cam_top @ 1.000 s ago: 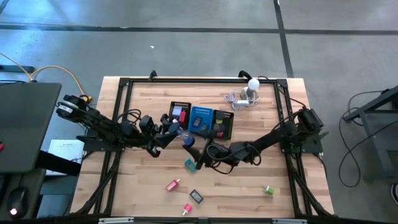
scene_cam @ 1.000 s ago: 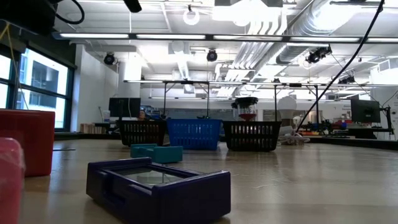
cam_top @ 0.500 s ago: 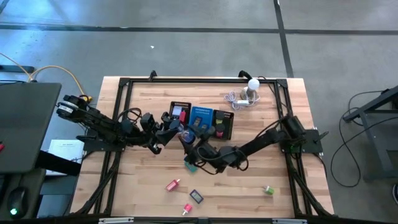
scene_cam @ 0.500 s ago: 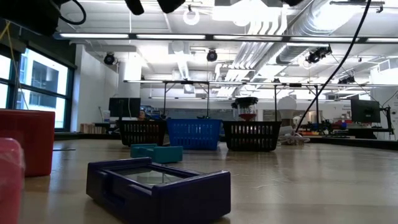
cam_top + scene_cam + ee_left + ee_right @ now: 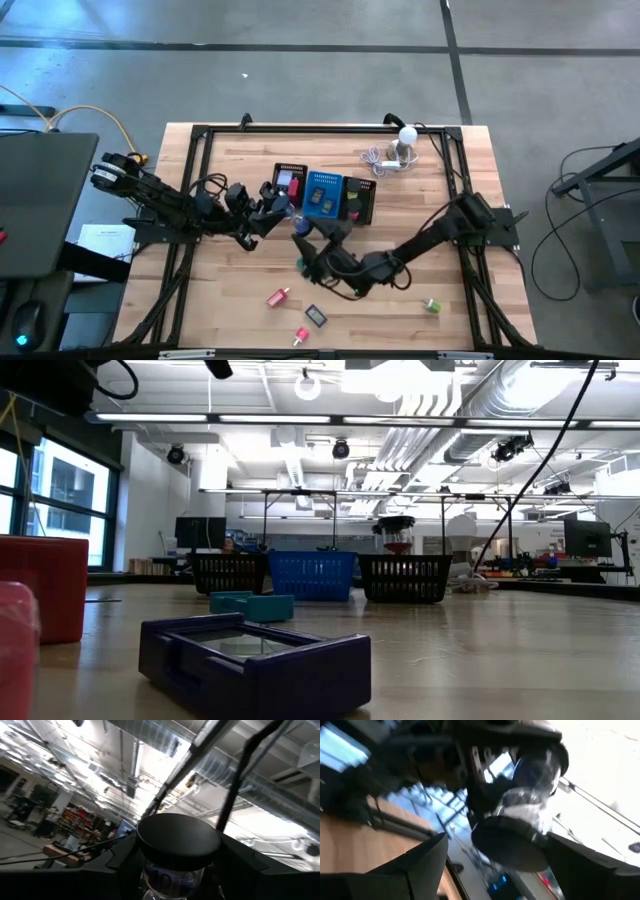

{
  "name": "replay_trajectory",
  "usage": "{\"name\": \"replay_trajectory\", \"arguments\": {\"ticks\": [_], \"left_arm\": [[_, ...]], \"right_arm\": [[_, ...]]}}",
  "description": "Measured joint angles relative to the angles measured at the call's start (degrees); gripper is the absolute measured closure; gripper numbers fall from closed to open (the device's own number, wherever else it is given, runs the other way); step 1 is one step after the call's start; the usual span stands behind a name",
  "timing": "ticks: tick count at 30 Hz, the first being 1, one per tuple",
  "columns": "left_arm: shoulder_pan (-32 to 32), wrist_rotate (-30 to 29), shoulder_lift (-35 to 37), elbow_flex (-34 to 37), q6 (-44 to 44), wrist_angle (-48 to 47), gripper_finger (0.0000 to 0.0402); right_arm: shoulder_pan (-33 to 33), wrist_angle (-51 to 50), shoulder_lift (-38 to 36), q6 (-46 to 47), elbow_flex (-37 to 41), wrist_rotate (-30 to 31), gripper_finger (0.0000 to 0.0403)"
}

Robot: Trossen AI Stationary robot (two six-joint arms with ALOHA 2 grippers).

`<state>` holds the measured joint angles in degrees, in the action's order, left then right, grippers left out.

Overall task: Pick & Place Office items
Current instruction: Put the blue hour glass into the right black bin

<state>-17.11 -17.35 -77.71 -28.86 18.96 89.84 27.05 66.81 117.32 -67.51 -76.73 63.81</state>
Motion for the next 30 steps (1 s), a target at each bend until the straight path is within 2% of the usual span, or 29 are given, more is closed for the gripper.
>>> {"name": "replay_trajectory", "arguments": {"ticks": [3, 11, 30], "left_arm": [[-0.11, 0.16, 0.00, 0.00, -0.02, 0.00, 0.0208], [-0.43, -0.50, -0.02, 0.00, -0.08, -0.02, 0.0208], [-0.43, -0.40, -0.02, 0.00, -0.09, -0.31, 0.0208]], "right_arm": [[0.11, 0.13, 0.00, -0.02, 0.00, -2.43, 0.0088], [-3.12, 0.30, 0.00, -0.07, -0.02, -2.48, 0.0088], [-2.06, 1.59, 0.00, -0.24, -0.02, -4.29, 0.0088]]}}
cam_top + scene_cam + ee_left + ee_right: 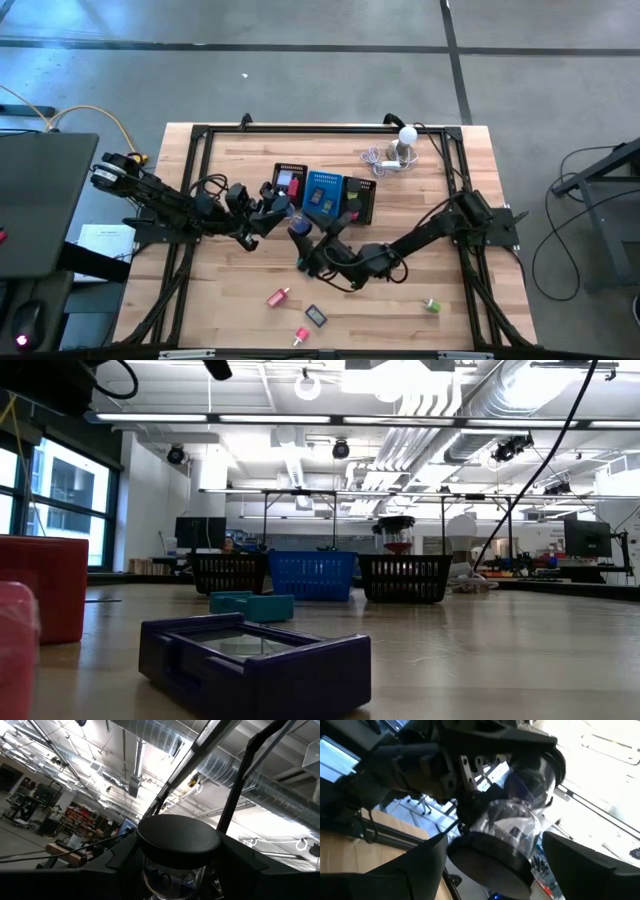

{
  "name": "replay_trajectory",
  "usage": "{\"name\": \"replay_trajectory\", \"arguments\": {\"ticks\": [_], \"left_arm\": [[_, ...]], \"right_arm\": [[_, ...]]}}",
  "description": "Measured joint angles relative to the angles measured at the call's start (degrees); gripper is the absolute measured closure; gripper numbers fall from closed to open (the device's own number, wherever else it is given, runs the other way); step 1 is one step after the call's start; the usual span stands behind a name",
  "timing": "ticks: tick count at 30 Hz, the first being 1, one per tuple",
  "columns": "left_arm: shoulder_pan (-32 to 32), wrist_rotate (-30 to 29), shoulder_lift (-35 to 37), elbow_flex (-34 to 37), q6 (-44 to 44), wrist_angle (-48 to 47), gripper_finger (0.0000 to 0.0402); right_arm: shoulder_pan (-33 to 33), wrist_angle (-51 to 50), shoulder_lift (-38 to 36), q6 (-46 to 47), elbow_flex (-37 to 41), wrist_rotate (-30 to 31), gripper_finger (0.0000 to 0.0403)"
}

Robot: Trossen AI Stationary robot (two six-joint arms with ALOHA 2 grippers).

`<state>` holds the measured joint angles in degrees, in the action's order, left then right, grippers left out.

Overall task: Pick & Place Office items
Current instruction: Put the blue hour glass into the right black bin

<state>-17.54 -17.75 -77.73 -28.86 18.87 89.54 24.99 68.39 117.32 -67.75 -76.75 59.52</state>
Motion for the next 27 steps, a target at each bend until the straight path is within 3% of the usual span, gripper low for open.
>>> {"name": "replay_trajectory", "arguments": {"ticks": [13, 27], "left_arm": [[-0.93, 0.01, 0.00, 0.02, -1.40, -0.12, 0.0208], [-1.16, 0.06, 0.04, 0.02, -1.50, -0.08, 0.0208]], "right_arm": [[0.42, -2.03, 0.00, -0.01, 0.00, -0.49, 0.0091], [0.52, -1.29, -0.02, -2.53, 0.00, -1.46, 0.0170]]}}
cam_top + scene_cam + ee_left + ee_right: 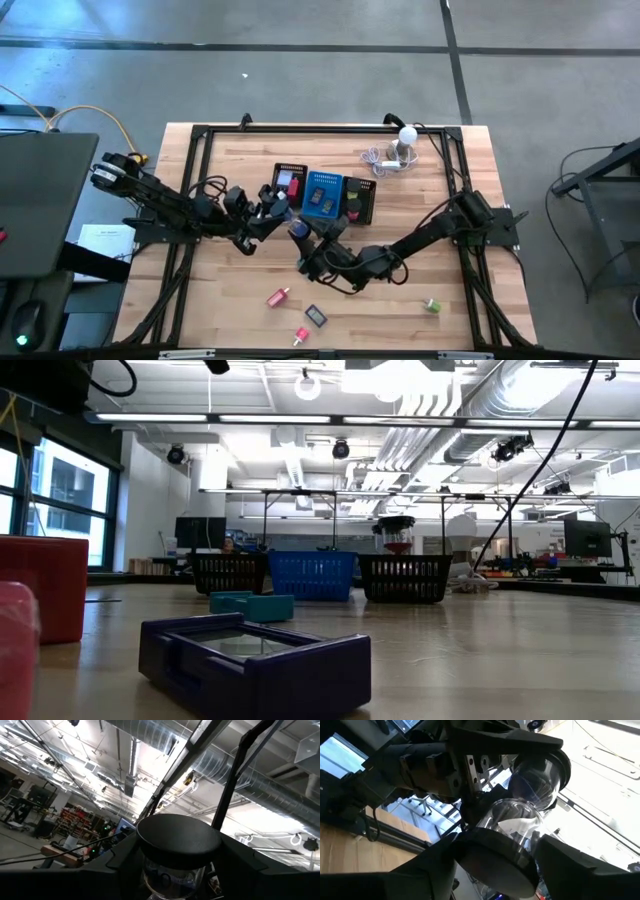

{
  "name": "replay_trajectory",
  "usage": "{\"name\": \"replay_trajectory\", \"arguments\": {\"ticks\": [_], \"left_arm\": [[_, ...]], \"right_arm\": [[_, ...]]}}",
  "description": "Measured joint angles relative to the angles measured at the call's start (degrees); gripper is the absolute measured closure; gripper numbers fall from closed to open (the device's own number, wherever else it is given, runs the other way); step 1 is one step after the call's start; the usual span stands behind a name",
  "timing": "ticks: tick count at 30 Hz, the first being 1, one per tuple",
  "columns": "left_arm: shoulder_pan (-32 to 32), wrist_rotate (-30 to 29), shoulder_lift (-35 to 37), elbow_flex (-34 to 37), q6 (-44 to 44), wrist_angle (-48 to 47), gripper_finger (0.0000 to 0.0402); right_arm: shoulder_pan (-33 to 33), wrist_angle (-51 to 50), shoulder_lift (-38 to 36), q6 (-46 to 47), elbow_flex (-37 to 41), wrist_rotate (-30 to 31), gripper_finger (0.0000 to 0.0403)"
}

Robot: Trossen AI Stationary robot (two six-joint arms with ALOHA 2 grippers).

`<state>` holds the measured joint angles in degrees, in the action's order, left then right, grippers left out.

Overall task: Pick & Place Office items
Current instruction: Put the blue hour glass into the right black bin

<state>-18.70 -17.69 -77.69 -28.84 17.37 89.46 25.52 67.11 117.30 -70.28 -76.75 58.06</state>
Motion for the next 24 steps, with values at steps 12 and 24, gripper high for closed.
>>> {"name": "replay_trajectory", "arguments": {"ticks": [12, 24], "left_arm": [[0.06, -0.45, 0.02, 0.00, 0.07, 0.01, 0.0208], [-0.02, 0.89, 0.07, -0.06, 0.70, -0.01, 0.0199]], "right_arm": [[-0.75, 1.29, -0.04, -0.45, 0.02, 1.65, 0.0186], [-0.04, 3.30, 0.11, -3.48, 0.11, 1.45, 0.0239]]}}
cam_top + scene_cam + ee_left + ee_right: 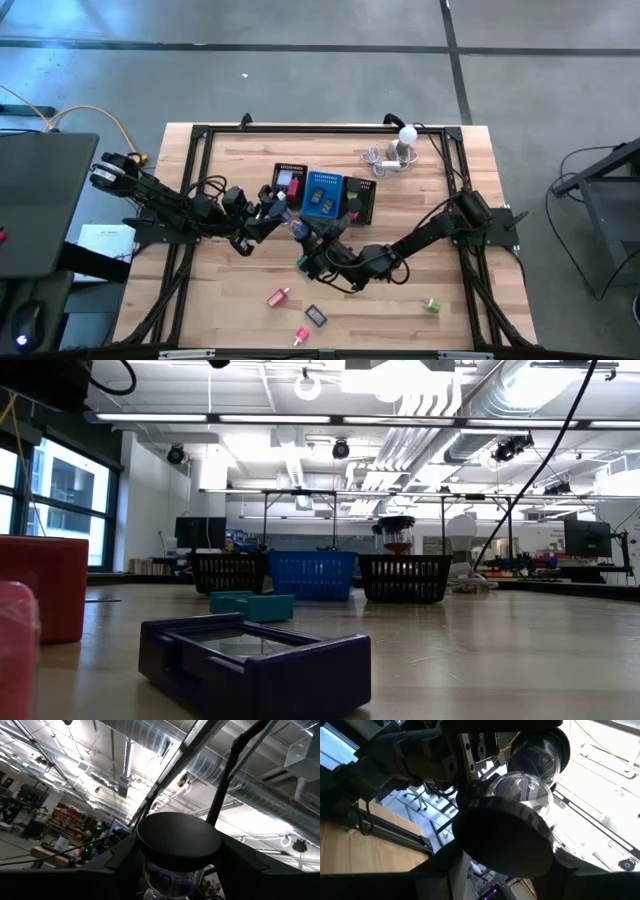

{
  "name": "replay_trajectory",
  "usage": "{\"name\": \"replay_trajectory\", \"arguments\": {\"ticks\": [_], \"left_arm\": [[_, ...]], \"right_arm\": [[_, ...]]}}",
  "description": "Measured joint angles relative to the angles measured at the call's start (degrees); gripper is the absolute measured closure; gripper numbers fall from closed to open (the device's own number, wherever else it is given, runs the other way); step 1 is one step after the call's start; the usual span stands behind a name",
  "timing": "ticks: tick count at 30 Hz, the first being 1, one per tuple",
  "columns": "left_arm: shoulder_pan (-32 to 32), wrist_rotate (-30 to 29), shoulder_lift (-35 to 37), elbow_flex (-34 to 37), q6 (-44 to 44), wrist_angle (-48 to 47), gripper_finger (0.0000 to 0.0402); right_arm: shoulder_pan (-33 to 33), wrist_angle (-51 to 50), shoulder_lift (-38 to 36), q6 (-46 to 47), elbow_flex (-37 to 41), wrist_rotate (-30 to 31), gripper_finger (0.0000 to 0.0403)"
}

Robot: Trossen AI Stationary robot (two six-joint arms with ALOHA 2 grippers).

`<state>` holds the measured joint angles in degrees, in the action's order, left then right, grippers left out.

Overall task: Pick & Place Office items
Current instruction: Put the blue hour glass into the right black bin

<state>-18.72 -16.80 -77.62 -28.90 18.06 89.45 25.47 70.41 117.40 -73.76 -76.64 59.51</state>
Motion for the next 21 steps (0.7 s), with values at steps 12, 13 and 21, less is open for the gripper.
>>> {"name": "replay_trajectory", "arguments": {"ticks": [12, 13, 21], "left_arm": [[0.00, -1.02, -0.15, 0.08, -0.66, -0.81, 0.0197], [0.02, -0.75, -0.15, 0.09, -0.63, -0.96, 0.0197], [-0.55, -1.31, -0.17, 0.15, -0.91, -1.25, 0.0196]], "right_arm": [[0.42, 0.89, -0.02, 0.17, -0.06, -2.43, 0.0230], [0.51, 0.95, -0.02, 0.21, -0.07, -2.46, 0.0223], [0.28, 1.17, -0.07, 0.42, -0.13, -1.66, 0.0168]]}}
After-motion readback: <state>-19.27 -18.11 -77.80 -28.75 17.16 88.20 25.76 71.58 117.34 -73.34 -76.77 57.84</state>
